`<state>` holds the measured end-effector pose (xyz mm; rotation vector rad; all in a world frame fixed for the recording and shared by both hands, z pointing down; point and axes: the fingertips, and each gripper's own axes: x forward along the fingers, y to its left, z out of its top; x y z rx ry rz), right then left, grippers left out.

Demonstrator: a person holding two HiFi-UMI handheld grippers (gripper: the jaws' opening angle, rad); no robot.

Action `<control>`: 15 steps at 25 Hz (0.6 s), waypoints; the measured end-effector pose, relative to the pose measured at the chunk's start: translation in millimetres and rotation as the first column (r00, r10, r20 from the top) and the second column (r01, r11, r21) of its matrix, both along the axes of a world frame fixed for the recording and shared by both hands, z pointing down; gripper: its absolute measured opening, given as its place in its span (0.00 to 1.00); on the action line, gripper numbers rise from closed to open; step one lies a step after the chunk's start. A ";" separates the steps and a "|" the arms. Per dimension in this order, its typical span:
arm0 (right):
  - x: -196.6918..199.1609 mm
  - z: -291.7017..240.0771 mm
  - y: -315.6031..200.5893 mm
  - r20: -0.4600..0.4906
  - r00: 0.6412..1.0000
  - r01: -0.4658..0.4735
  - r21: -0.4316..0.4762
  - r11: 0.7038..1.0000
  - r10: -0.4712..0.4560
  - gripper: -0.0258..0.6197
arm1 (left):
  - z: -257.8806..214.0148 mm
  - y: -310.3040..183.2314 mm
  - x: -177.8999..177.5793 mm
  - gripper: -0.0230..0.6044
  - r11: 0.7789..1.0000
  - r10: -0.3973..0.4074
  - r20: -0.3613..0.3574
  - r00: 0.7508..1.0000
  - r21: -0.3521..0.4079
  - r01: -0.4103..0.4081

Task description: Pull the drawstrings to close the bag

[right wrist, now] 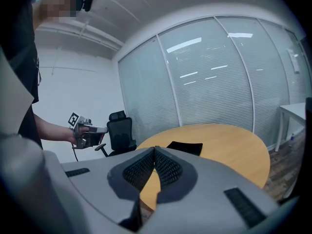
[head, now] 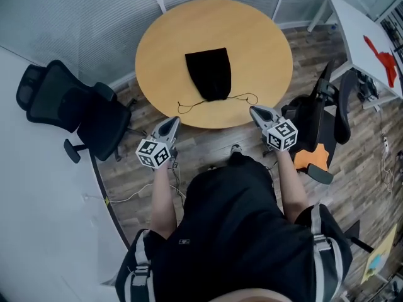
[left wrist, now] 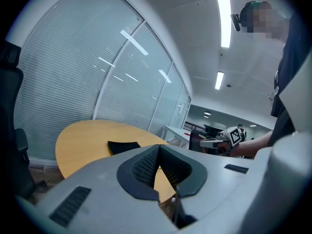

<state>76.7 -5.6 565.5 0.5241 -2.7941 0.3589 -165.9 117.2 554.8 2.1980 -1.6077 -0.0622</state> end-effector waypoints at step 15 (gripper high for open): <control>-10.8 -9.7 60.9 -0.041 0.998 -0.040 0.081 0.996 0.043 0.13 | -11.5 31.0 2.9 0.06 0.993 0.111 -0.004 0.994 0.049 -0.111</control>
